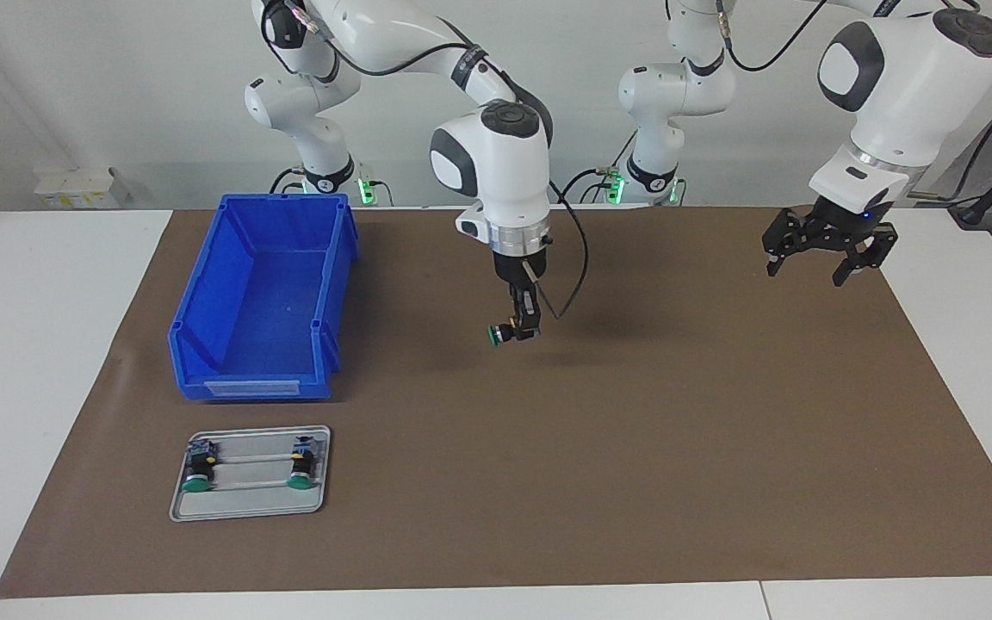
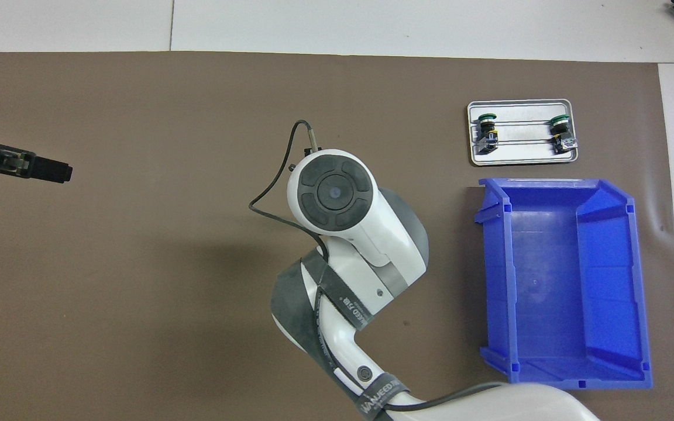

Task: Place and press button with both arms
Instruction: 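Carry the button unit with the right gripper to the table center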

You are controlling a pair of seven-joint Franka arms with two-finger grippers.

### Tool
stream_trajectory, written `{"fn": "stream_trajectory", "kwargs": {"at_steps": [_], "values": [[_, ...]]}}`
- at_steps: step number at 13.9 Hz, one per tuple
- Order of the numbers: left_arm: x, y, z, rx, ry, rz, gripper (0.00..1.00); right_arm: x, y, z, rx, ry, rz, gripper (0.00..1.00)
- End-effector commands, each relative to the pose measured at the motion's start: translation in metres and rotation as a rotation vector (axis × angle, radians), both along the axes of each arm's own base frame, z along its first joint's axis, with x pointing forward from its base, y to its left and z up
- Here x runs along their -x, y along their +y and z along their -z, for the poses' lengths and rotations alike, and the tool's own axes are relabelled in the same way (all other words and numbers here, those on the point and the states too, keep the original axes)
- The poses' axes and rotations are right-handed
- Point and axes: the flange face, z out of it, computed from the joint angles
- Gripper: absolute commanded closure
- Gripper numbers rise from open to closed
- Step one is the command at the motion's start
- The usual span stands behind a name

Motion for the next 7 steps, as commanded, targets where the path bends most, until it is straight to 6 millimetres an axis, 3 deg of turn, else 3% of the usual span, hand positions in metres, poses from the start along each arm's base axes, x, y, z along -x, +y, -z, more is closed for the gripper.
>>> {"fn": "stream_trajectory", "kwargs": {"at_steps": [1,2,7], "values": [[0.012,0.013,0.003,-0.009,-0.015,0.071,0.00,0.000,0.050,0.023,-0.029,0.002,0.099,1.00],[0.013,0.013,0.005,-0.011,-0.013,0.099,0.00,0.003,0.069,0.030,-0.043,0.002,0.116,1.00],[0.017,0.020,0.010,-0.025,-0.023,0.204,0.00,0.032,0.119,0.067,-0.067,0.006,0.085,1.00]]}}
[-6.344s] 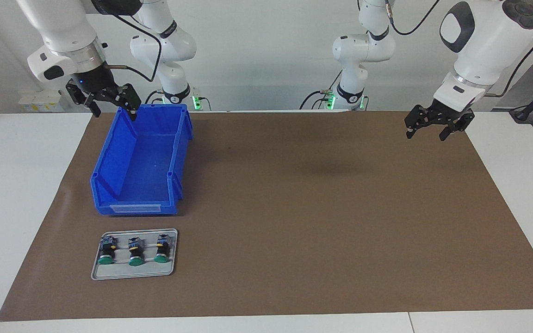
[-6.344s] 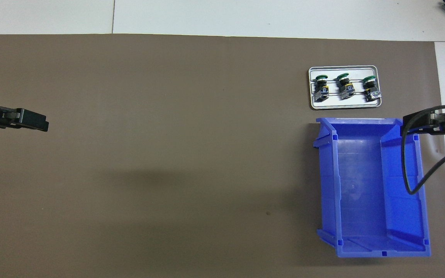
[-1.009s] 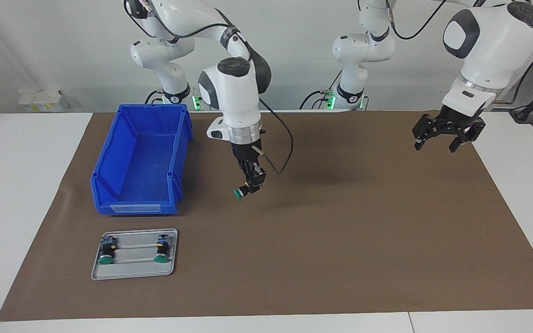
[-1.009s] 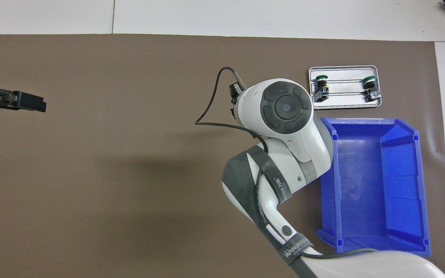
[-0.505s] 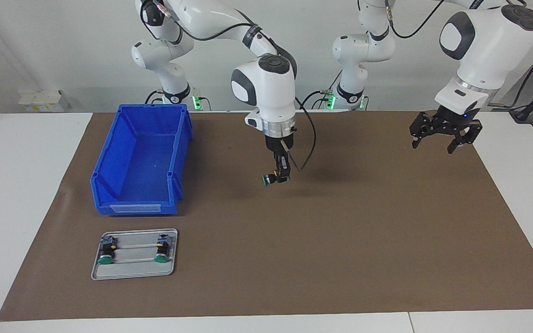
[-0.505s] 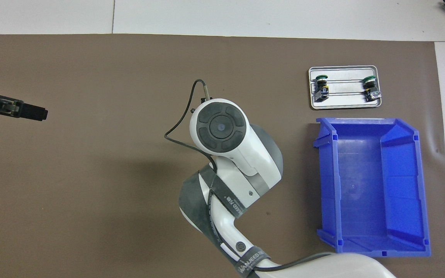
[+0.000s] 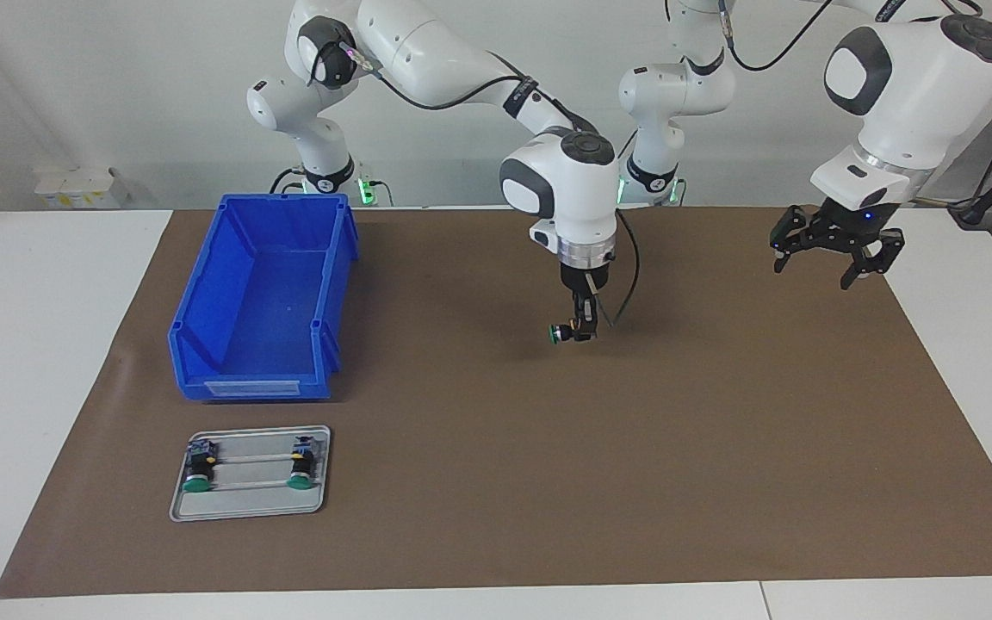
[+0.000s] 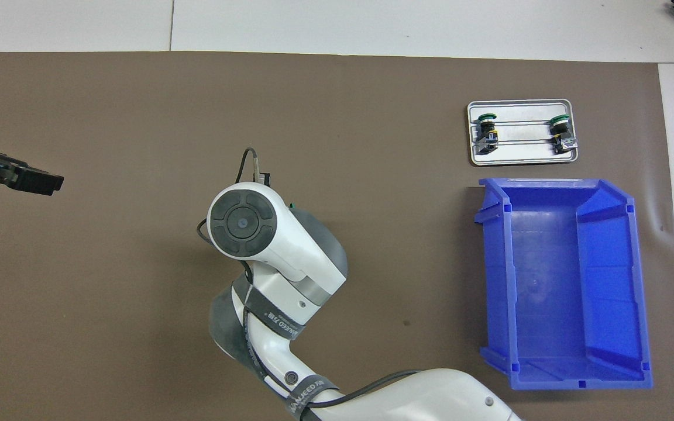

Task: Place and press button with both arms
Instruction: 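Carry the button unit with the right gripper to the table center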

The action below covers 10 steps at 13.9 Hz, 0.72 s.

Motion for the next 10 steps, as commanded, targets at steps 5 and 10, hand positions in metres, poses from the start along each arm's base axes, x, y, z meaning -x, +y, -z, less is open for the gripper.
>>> {"fn": "stream_trajectory", "kwargs": {"at_steps": [5,10], "values": [[0.013,0.005,0.003,-0.008,-0.020,0.080,0.00,0.021,0.023,0.033,0.009,0.019,-0.018,1.00],[0.015,0.006,0.005,-0.009,-0.017,0.087,0.00,0.036,0.009,0.062,0.017,0.041,0.011,1.00]]}}
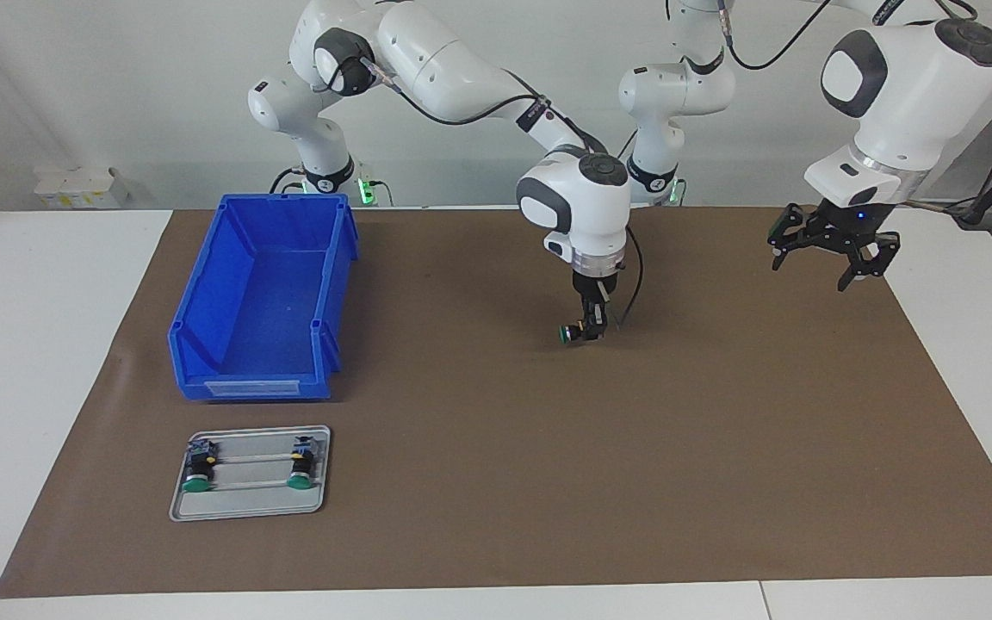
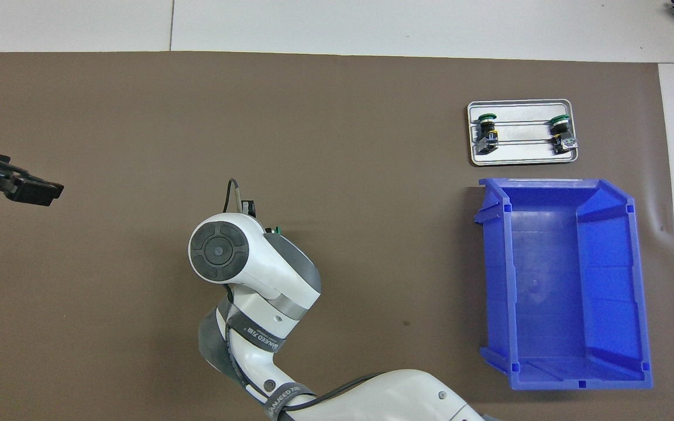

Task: Place and press button with both arms
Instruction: 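Carry the button unit with the right gripper to the table center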

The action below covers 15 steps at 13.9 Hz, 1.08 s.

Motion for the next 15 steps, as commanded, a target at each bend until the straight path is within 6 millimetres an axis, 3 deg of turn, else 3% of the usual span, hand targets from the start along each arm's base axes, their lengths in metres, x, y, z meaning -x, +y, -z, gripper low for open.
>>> {"fn": "stream_trajectory", "kwargs": {"at_steps": [1,2,3,4,6,9,13,15], "values": [[0.012,0.005,0.001,-0.003,-0.017,0.030,0.00,0.009,-0.007,0.005,-0.017,-0.004,0.021,1.00],[0.013,0.005,0.004,-0.005,-0.025,0.047,0.00,0.007,-0.007,0.001,-0.020,-0.008,0.025,0.88],[0.015,0.006,0.008,-0.007,-0.037,0.056,0.00,0.004,-0.008,-0.003,-0.018,-0.003,0.030,0.44],[0.015,0.005,0.008,-0.007,-0.051,0.058,0.00,-0.001,-0.012,-0.008,-0.017,-0.002,0.040,0.26],[0.015,0.005,0.008,-0.007,-0.054,0.056,0.00,-0.010,-0.028,-0.042,-0.034,-0.023,0.050,0.02],[0.015,0.003,0.007,-0.008,-0.059,0.064,0.00,-0.015,-0.070,-0.092,-0.020,-0.037,-0.033,0.00],[0.012,-0.009,0.014,-0.018,-0.051,0.195,0.00,-0.006,-0.153,-0.123,0.037,-0.046,-0.248,0.00],[0.009,-0.035,0.024,-0.017,-0.035,0.293,0.00,-0.005,-0.190,-0.127,0.078,-0.038,-0.386,0.00]]}}
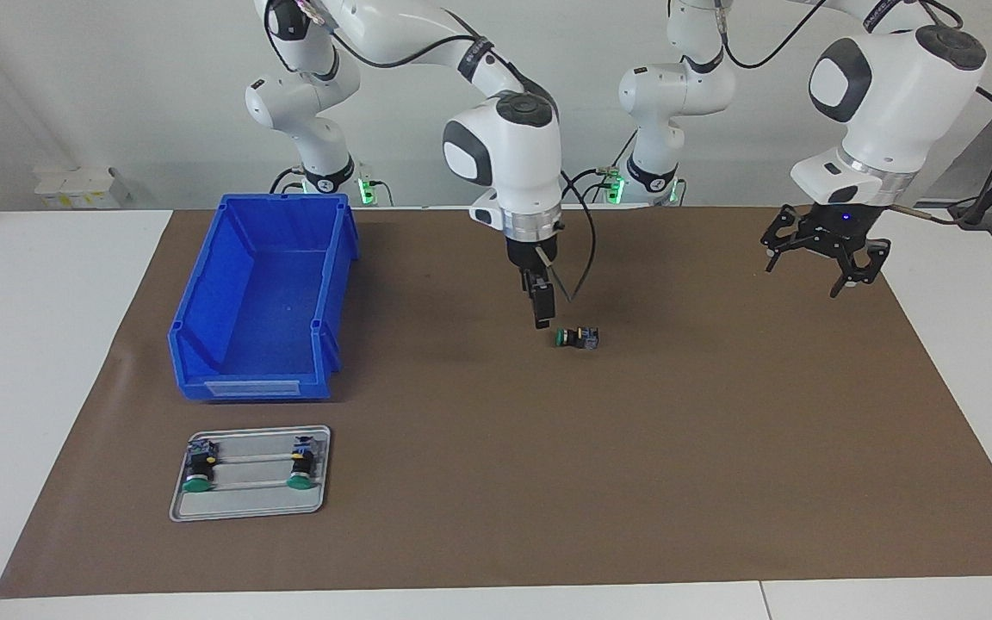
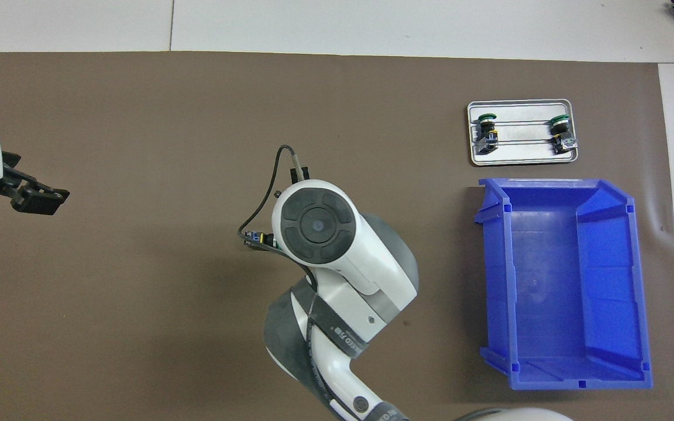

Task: Place and press button with both arms
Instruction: 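Carry the button unit with the right gripper to the table center, then retract the right gripper while the left gripper approaches the button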

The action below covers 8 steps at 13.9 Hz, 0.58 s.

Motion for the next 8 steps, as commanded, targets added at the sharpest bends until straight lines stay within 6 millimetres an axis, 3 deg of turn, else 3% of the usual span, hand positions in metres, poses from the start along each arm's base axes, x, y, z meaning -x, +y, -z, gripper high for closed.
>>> {"fn": "stream_trajectory", "kwargs": {"at_steps": [1,5,8], "values": [[0.001,-0.035,0.018,0.001,0.016,0.123,0.00,0.009,-0.064,-0.008,0.044,0.017,-0.124,0.00],[-0.001,-0.101,0.052,0.051,0.069,0.283,0.00,-0.006,-0.174,-0.058,0.026,0.040,-0.307,0.00],[-0.001,-0.145,0.062,0.097,0.040,0.395,0.02,-0.013,-0.254,-0.093,0.070,0.017,-0.503,0.00]]}}
